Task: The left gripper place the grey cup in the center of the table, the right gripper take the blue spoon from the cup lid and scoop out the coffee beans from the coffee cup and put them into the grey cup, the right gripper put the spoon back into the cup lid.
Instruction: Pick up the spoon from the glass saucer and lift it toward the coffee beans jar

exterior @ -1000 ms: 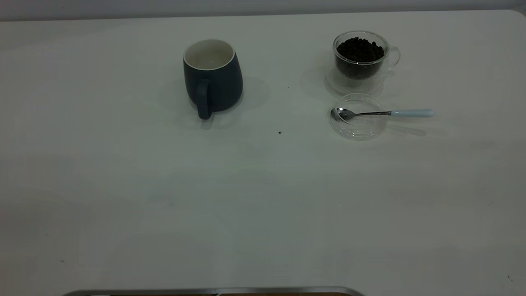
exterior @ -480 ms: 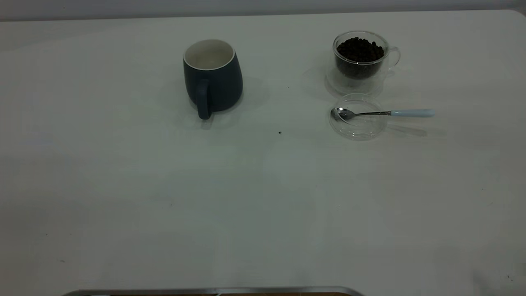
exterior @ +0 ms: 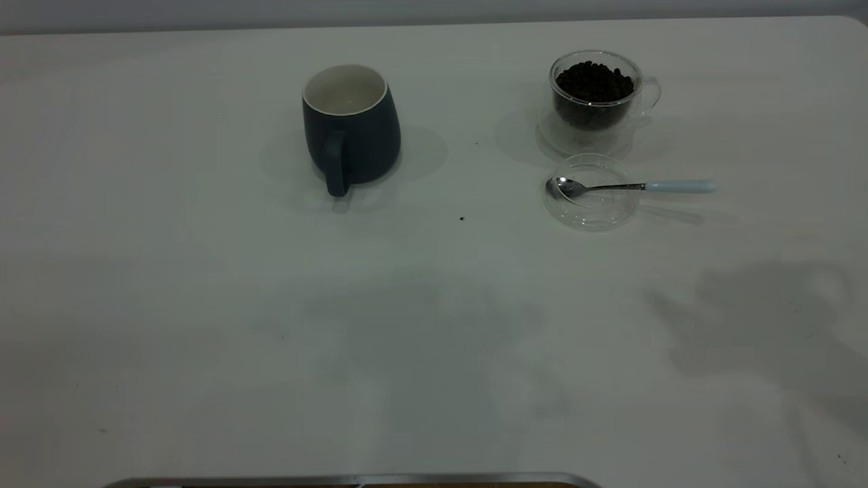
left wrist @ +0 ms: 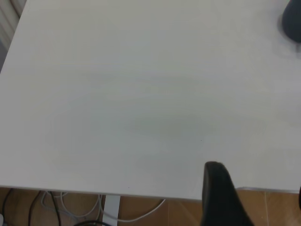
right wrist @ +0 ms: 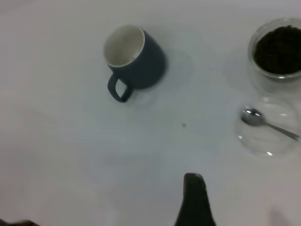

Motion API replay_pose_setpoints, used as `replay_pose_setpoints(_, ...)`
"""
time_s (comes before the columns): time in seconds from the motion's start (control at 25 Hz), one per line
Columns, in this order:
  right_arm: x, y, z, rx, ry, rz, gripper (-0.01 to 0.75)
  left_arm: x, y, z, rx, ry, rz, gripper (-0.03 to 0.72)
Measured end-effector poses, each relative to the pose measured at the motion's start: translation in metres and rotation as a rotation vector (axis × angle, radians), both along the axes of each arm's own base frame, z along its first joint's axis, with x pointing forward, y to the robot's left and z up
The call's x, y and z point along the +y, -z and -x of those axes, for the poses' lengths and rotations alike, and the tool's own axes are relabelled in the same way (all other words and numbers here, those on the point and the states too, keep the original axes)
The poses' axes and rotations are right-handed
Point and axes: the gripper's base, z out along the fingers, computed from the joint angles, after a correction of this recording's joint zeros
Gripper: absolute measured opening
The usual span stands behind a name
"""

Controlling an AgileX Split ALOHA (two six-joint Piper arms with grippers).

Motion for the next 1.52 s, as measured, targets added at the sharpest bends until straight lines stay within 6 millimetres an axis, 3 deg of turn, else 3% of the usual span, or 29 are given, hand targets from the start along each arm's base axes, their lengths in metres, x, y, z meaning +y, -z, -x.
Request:
replay_pose_setpoints(0.2, 0.004, 0.051, -0.027, 0.156, 0.025, -0.06, 0.6, 0.0, 0.0, 0.0, 0.0, 0.0, 0.0, 0.466)
replay_pose_setpoints(0.36, 0.0, 0.081, -0.048, 0.247, 0.028, -0.062, 0.597, 0.0, 0.0, 0.0, -0.001, 0.0, 0.0, 0.466)
replay_pose_setpoints(0.72, -0.062, 0.149, -0.093, 0.406, 0.15, -0.18, 0.593, 0.0, 0.0, 0.0, -0.001, 0.0, 0.0, 0.466)
replay_pose_setpoints(0.92, -0.085, 0.186, -0.11, 0.443, 0.117, -0.251, 0.593, 0.0, 0.0, 0.0, -0.001, 0.0, 0.0, 0.466)
replay_pose_setpoints(1.2, -0.093, 0.224, -0.125, 0.49, 0.061, -0.302, 0.593, 0.0, 0.0, 0.0, -0.001, 0.0, 0.0, 0.466)
replay_pose_setpoints(1.52, -0.09, 0.243, -0.119, 0.54, 0.053, -0.322, 0.593, 0.0, 0.0, 0.0, -0.001, 0.0, 0.0, 0.466)
